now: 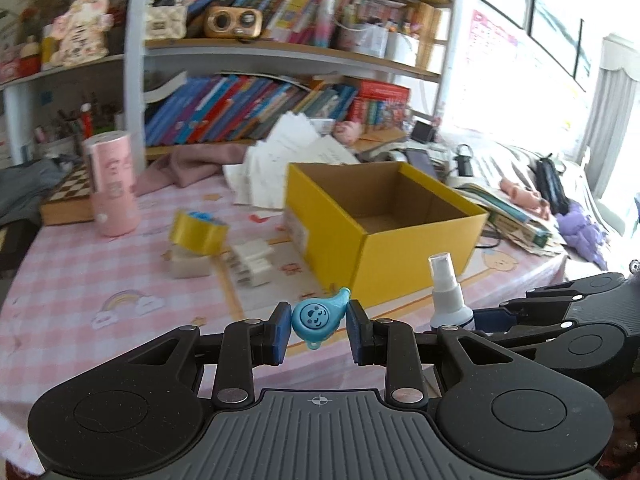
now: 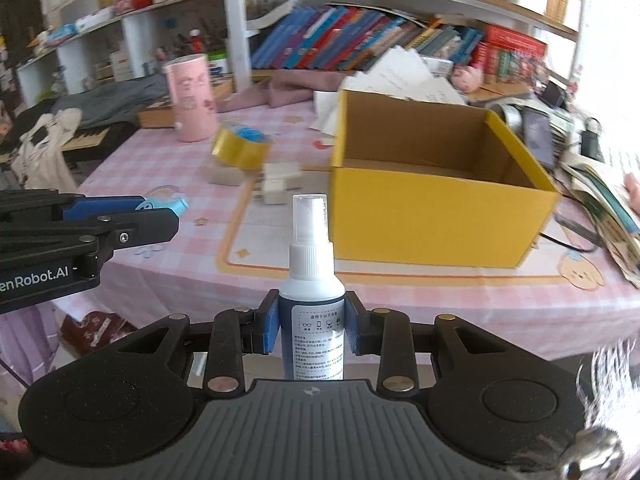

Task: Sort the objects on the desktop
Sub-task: 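Lift the spray bottle and whistle and carry both over the yellow box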

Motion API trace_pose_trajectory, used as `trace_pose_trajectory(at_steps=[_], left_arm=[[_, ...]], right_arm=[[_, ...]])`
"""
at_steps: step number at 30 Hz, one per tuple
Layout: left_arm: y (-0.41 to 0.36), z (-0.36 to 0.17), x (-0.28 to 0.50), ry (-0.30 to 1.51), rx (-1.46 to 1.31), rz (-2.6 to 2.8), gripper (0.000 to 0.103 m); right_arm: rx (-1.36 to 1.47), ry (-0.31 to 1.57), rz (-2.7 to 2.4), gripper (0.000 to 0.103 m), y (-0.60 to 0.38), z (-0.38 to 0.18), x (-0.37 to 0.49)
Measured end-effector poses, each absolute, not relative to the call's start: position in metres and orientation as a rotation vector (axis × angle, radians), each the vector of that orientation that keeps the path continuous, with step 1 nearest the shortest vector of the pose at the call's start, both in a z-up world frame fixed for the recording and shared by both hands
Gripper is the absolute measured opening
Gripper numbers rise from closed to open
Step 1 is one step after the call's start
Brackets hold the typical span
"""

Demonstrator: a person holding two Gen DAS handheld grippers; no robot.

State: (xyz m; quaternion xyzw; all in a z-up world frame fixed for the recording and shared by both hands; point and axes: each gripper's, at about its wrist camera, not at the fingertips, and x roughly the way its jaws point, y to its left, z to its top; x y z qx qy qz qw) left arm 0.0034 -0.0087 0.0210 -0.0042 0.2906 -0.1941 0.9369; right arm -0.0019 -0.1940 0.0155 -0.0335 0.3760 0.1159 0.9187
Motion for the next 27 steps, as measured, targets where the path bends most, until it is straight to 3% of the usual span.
trace_pose_trajectory(at_steps=[27], left_arm=[[-0.093,0.034,0.056,0.488,0.124,-0.588,0.028]], right_arm=[[0.063,0.738,0.051,0.030,-0.289,0.028,0.042]])
